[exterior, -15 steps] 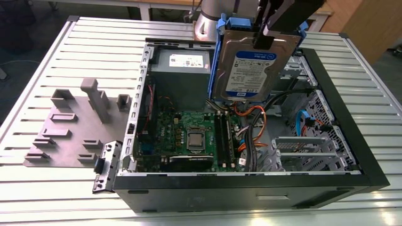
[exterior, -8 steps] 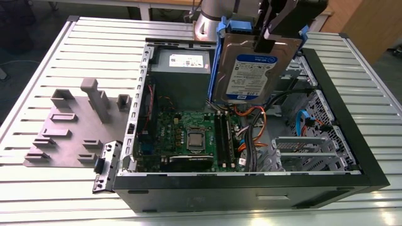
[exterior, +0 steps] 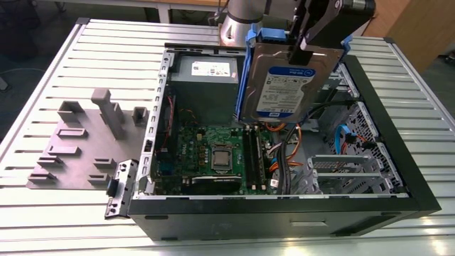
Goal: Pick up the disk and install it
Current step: 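Pick up the disk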
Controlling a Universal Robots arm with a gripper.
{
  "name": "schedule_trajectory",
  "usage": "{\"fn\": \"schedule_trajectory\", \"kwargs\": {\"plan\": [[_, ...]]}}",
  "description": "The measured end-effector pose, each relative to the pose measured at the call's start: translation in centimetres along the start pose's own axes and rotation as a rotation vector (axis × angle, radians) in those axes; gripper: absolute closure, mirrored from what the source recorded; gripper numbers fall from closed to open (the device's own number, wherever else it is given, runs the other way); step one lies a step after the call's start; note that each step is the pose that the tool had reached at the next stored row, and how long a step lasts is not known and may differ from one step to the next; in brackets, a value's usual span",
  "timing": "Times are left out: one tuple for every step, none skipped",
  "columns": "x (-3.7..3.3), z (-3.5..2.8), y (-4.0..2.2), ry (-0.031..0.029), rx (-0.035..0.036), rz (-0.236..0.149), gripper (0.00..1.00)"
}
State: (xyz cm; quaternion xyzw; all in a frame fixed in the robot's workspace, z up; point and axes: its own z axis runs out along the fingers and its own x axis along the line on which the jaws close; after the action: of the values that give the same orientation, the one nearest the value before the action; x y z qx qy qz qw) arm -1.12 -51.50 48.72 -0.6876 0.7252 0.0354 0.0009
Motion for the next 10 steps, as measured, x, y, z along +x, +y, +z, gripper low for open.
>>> {"fn": "schedule_trajectory", "kwargs": {"plan": [[0.1,0.0,-0.01,0.0001,-0.0001,0.0,0.65],[0.2,0.02,-0.01,0.0,0.0,0.0,0.65],[0.3,0.03,-0.02,0.0,0.0,0.0,0.65],[0.4,0.04,-0.02,0.0001,0.0,0.0,0.65],[0.51,0.05,-0.03,0.0,0.0,0.0,0.65],[0.61,0.07,-0.04,0.0001,0.0,0.0,0.65],[0.71,0.08,-0.04,0.0001,-0.0001,0.0,0.65],[0.82,0.1,-0.05,0.0001,0.0,0.0,0.65],[0.93,0.13,-0.06,0.0,0.0,0.0,0.65],[1.04,0.15,-0.07,0.0,0.0,0.0,0.65]]}}
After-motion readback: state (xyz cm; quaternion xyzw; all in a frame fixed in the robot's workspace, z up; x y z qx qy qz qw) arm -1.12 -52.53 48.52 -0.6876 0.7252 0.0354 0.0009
